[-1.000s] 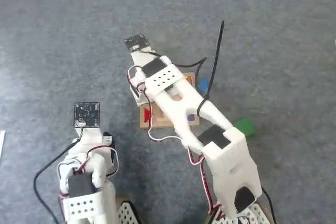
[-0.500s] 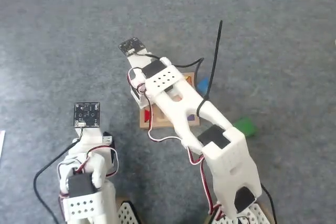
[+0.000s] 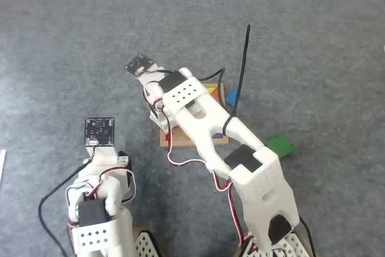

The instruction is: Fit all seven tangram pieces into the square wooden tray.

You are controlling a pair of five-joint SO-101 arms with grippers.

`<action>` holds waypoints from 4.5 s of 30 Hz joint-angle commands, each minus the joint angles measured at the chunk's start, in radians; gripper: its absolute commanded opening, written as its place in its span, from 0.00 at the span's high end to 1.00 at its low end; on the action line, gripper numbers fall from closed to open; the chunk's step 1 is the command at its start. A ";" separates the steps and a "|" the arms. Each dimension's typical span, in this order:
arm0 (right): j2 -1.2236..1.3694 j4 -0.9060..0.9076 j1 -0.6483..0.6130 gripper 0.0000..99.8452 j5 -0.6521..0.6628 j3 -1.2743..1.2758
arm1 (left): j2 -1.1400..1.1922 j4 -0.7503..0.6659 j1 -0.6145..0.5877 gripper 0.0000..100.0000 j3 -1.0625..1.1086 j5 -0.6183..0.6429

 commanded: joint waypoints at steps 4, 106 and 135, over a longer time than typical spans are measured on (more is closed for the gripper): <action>-0.035 0.076 -0.059 0.97 0.012 -0.006 | -0.018 0.003 0.003 0.92 -0.012 0.000; -0.366 -0.094 0.743 0.73 0.542 0.733 | -0.018 0.003 0.003 0.92 -0.012 0.000; -0.559 -0.019 0.722 0.92 0.535 0.733 | -0.018 0.003 0.003 0.92 -0.012 0.000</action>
